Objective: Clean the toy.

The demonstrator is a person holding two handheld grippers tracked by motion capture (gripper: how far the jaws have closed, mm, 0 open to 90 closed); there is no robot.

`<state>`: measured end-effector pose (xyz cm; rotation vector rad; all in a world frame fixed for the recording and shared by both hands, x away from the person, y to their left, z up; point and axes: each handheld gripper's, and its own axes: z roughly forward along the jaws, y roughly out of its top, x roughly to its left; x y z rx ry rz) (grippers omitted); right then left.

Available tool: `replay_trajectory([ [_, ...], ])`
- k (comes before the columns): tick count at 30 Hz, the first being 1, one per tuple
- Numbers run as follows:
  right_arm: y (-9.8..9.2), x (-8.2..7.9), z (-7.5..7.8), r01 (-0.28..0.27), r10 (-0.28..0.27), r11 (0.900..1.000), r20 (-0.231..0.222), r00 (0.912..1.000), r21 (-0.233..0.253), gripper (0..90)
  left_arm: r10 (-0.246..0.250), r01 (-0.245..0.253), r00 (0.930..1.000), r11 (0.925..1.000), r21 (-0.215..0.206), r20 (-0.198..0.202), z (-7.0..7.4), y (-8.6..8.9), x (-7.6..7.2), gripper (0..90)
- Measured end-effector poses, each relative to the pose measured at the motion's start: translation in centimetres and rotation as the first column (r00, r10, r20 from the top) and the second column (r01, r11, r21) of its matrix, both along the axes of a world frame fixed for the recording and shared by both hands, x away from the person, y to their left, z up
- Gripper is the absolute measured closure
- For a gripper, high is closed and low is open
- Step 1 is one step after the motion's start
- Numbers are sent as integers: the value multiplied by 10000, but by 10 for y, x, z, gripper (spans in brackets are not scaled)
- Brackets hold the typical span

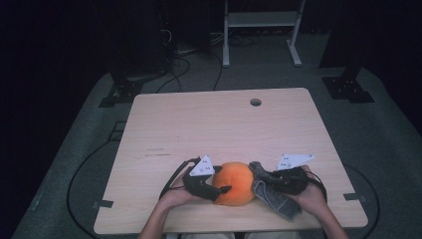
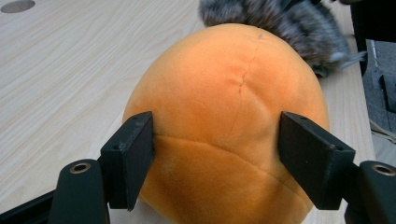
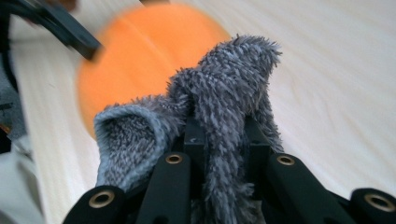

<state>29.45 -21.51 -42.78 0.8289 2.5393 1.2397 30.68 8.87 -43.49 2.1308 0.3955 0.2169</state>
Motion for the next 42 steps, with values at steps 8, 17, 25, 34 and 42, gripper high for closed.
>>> replay_trajectory([
  [8, -7, -2, 14, 61, -68, 9967, 90, 9999, 809, 762, 60, -60, 10000, 10000, -42, -32, -2, 2, 1, 275],
  [17, -10, 8, -16, 395, -440, 9973, -729, 9964, -619, 762, 109, -111, 9997, 9999, -81, -205, -3, 8, 3, 268],
  [25, -3, 3, -1, -16, 38, 9990, -486, 9988, 440, 761, 49, -51, 9997, 9999, -104, -220, -4, 8, 4, 265],
  [34, -18, 7, -1, 422, -400, 9986, -717, 9966, 304, 760, 101, -103, 9998, 9999, -107, -191, -4, 6, 2, 258],
  [42, -5, -5, 42, -473, 441, 9789, 202, 9988, 1988, 760, -195, 192, 9996, 9997, 119, 211, 1, -7, -6, 257],
])
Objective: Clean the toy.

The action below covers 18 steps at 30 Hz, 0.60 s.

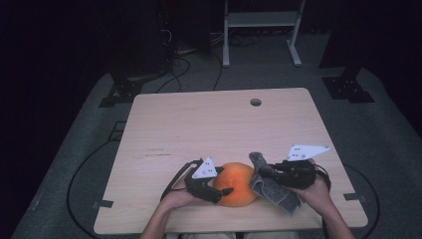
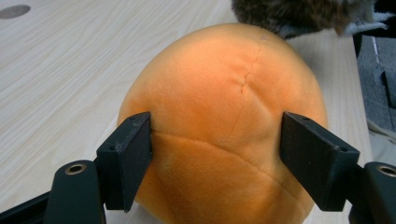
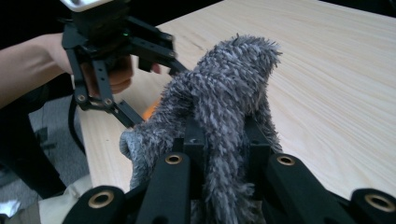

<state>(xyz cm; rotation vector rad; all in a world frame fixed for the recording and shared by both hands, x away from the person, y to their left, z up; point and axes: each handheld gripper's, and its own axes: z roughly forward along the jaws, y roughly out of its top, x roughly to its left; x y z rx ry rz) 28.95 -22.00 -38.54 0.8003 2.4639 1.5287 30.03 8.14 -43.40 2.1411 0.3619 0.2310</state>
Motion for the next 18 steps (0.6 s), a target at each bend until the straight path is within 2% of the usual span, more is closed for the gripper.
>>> replay_trajectory([
  [3, 15, 0, -3, -147, 145, 9988, -45, 9999, -469, 758, -268, 268, 9996, 9996, 40, 18, 2, -2, -3, 243],
  [6, 25, 2, -18, -207, 175, 9917, -262, 9995, -1267, 758, -573, 573, 9983, 9983, -45, -60, 6, -3, -3, 182],
  [8, 26, 0, -25, -349, 301, 9916, -401, 9987, -1243, 760, -509, 503, 9983, 9985, -215, -273, 9, -2, 0, 129],
  [11, 25, -3, -25, -564, 522, 9880, -327, 9981, -1437, 761, 207, -218, 9987, 9995, -228, -473, 10, 0, 7, 83],
  [12, 25, -4, -25, -701, 652, 9864, -376, 9972, -1488, 761, 307, -317, 9974, 9994, -150, -649, 9, 0, 9, 59],
  [17, 25, -6, -27, -988, 925, 9842, -491, 9945, -1472, 759, 219, -174, 9904, 9993, 341, -1367, -1, -7, 14, 30],
  [18, 25, -7, -27, -991, 929, 9842, -486, 9945, -1467, 758, 150, -116, 9907, 9996, 258, -1350, -2, -7, 13, 40],
])
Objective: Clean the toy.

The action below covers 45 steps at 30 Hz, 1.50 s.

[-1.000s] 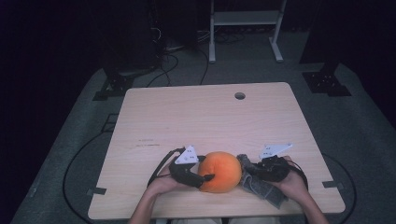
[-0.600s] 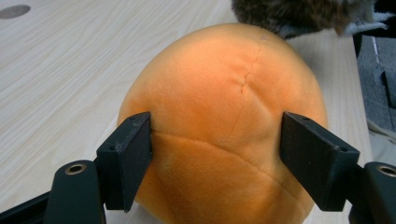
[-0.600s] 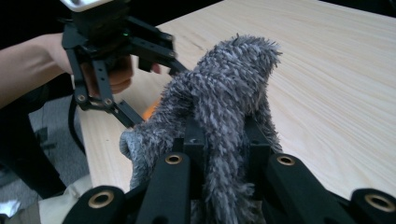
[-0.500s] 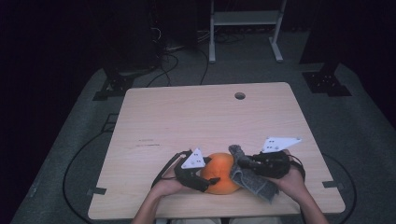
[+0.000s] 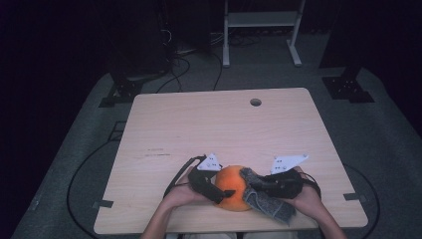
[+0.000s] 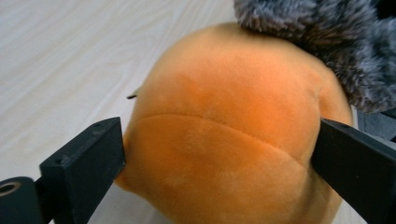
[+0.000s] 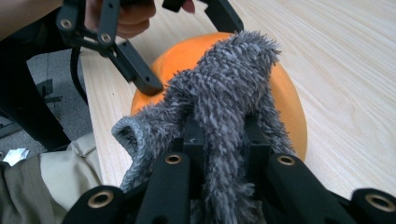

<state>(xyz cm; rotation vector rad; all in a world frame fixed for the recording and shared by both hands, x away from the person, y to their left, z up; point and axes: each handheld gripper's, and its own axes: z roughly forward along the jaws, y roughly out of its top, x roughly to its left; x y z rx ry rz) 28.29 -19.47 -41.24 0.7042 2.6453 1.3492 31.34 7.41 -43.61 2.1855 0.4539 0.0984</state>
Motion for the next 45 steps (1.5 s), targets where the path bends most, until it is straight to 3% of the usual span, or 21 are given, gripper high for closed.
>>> replay_trajectory([
  [2, -1, 0, 0, 0, 0, 10000, -23, 10000, -11, 757, -124, 126, 9998, 9998, -145, 139, 0, 2, -2, 136],
  [4, -3, 1, 1, 48, -47, 9999, -95, 9999, 88, 756, -232, 241, 9972, 9996, -116, 717, 2, 2, -6, 272],
  [7, -8, 2, 5, 187, -185, 9995, -86, 9998, 245, 757, -110, 206, 9835, 9985, -516, 1803, 9, 0, -12, 392],
  [8, -11, 2, 9, 278, -278, 9991, 25, 9996, 307, 758, 46, 97, 9740, 9980, -619, 2266, 12, -1, -14, 407],
  [10, -16, 1, 17, 604, -622, 9969, 360, 9974, 503, 760, 281, -77, 9351, 9982, -592, 3534, 15, -5, -20, 410],
  [11, -17, 0, 21, 685, -720, 9954, 497, 9962, 673, 759, 259, -72, 9210, 9987, -495, 3888, 15, -7, -21, 408],
  [12, -18, 1, 23, 836, -881, 9936, 577, 9944, 757, 760, 161, 2, 9204, 9991, -416, 3907, 14, -9, -21, 401],
  [15, -11, 7, 12, 1166, -1177, 9929, 603, 9912, 219, 759, -73, 142, 9364, 9998, -171, 3509, 9, -12, -20, 316],
  [18, -7, 7, 0, 991, -997, 9949, 378, 9943, 166, 762, 266, 1, 9711, 9938, -1116, 2370, 16, -1, -13, 178],
  [21, -7, 3, -1, 781, -781, 9969, 491, 9957, 21, 762, 932, -745, 9792, 9913, -1081, 1802, 17, 4, -6, 74],
  [25, -7, 1, -2, 660, -658, 9978, 561, 9963, -5, 762, 603, -577, 9972, 9967, -573, 448, 7, -3, 0, 58],
  [26, -7, 1, -2, 664, -659, 9978, 624, 9959, -56, 761, 564, -529, 9971, 9963, -680, 504, 5, -4, 0, 118],
  [28, -7, 0, -1, 694, -680, 9974, 674, 9954, -186, 761, 392, -309, 9920, 9970, -703, 1198, 6, -4, -6, 269],
  [31, -13, 1, 1, 694, -687, 9975, 629, 9956, -94, 760, 414, -223, 9713, 9963, -834, 2342, 11, -6, -13, 390],
  [34, -20, 0, 10, 962, -976, 9951, 750, 9924, 221, 760, 605, -292, 9405, 9948, -978, 3344, 16, -6, -17, 409],
  [35, -19, -1, 13, 925, -957, 9947, 772, 9924, 439, 758, 542, -225, 9398, 9950, -970, 3375, 15, -6, -16, 406],
  [37, -12, -3, 16, 742, -799, 9945, 775, 9938, 742, 758, 272, 42, 9494, 9950, -994, 3128, 12, -6, -15, 367],
  [38, -5, -3, 14, 692, -731, 9965, 869, 9935, 471, 759, 297, -14, 9532, 9956, -937, 3007, 13, -5, -15, 317],
  [41, 8, -1, 5, 712, -723, 9973, 871, 9936, 157, 761, 659, -464, 9823, 9925, -1129, 1751, 14, -1, -7, 155],
  [42, 11, -1, 4, 672, -684, 9976, 928, 9933, 160, 761, 783, -610, 9864, 9908, -1209, 1444, 13, 0, -5, 140],
  [45, 19, -3, 5, 606, -599, 9982, 1138, 9917, -21, 759, 1009, -870, 9872, 9897, -1138, 1231, 7, 3, -2, 189],
])
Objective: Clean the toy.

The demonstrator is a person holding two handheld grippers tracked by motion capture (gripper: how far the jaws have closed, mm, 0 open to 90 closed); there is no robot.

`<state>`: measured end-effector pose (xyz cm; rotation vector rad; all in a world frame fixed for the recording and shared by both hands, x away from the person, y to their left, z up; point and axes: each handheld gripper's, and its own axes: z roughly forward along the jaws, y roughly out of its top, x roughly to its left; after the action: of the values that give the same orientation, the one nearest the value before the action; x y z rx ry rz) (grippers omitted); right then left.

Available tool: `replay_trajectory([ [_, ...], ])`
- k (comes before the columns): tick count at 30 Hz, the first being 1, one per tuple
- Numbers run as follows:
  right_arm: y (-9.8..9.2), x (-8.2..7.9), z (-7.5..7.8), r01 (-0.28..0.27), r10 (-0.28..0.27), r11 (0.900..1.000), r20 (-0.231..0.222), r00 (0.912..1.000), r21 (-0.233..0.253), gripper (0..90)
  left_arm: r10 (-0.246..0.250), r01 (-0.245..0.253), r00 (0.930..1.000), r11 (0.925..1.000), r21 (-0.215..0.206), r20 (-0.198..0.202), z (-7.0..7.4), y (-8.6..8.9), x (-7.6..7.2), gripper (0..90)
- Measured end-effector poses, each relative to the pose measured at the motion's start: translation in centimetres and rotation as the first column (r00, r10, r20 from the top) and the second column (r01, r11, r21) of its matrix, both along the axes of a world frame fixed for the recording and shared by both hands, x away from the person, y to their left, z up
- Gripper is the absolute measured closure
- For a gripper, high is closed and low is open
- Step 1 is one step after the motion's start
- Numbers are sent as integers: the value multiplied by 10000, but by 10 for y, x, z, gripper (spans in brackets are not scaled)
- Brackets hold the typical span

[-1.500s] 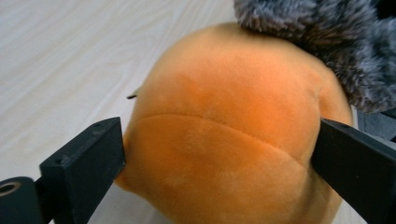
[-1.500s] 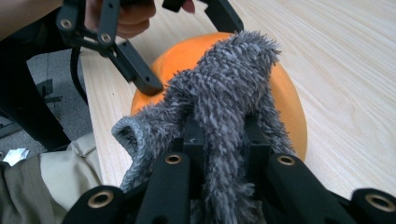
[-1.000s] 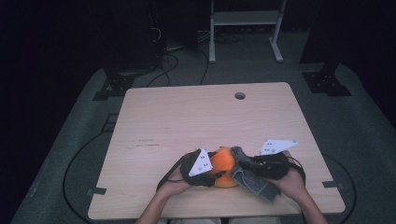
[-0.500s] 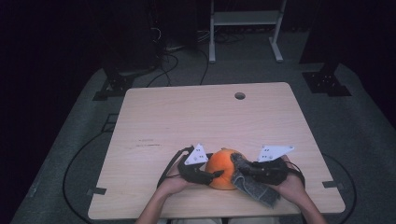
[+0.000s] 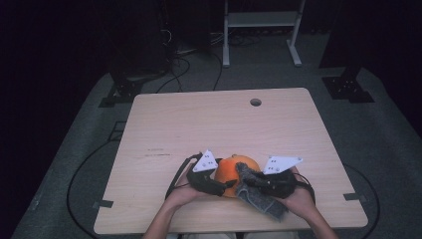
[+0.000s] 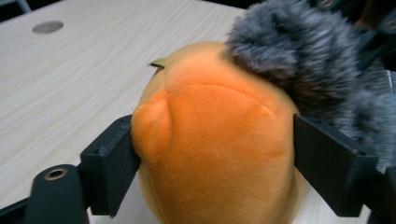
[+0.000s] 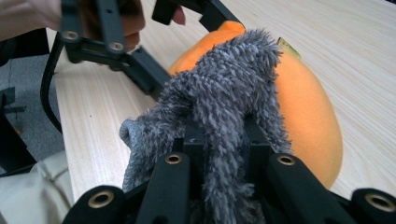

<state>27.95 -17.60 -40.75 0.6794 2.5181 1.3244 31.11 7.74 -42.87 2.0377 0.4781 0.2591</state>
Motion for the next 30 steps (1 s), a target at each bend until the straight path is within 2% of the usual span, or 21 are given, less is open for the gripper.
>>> replay_trajectory([
  [2, -2, 1, -1, -8, 8, 10000, -15, 10000, 30, 759, 83, -84, 9999, 9999, 67, 121, -2, 1, -1, 219],
  [8, -28, 12, -13, 755, -734, 9967, -643, 9952, 309, 759, 19, -21, 9999, 9999, -136, -143, -6, 7, 2, 239],
  [9, -29, 12, -15, 762, -728, 9963, -793, 9942, 401, 759, -66, 64, 9999, 9999, -146, -143, -5, 7, 1, 228],
  [11, -26, 9, -15, 694, -677, 9973, -634, 9957, 249, 760, -38, 37, 9997, 10000, -56, -244, -3, 6, 2, 185],
  [14, -22, 7, -13, 654, -648, 9978, -449, 9969, 105, 760, -66, 67, 10000, 9999, 154, -29, -3, 7, 1, 223],
  [19, -32, 16, -21, 819, -760, 9951, -1017, 9919, 550, 759, -10, 10, 10000, 9998, 191, 10, -4, 8, 0, 237],
  [22, -42, 22, -29, 1227, -1172, 9918, -1299, 9846, 349, 759, -63, 63, 10000, 9999, 86, 11, -5, 9, -1, 237],
  [26, -49, 25, -34, 1580, -1575, 9874, -1525, 9757, -89, 761, -260, 258, 9996, 9994, 235, 95, -6, 11, -3, 237],
  [30, -48, 21, -16, 1307, -1183, 9869, -1271, 9848, 942, 761, -475, 470, 9988, 9981, 402, 132, -7, 14, -5, 238],
])
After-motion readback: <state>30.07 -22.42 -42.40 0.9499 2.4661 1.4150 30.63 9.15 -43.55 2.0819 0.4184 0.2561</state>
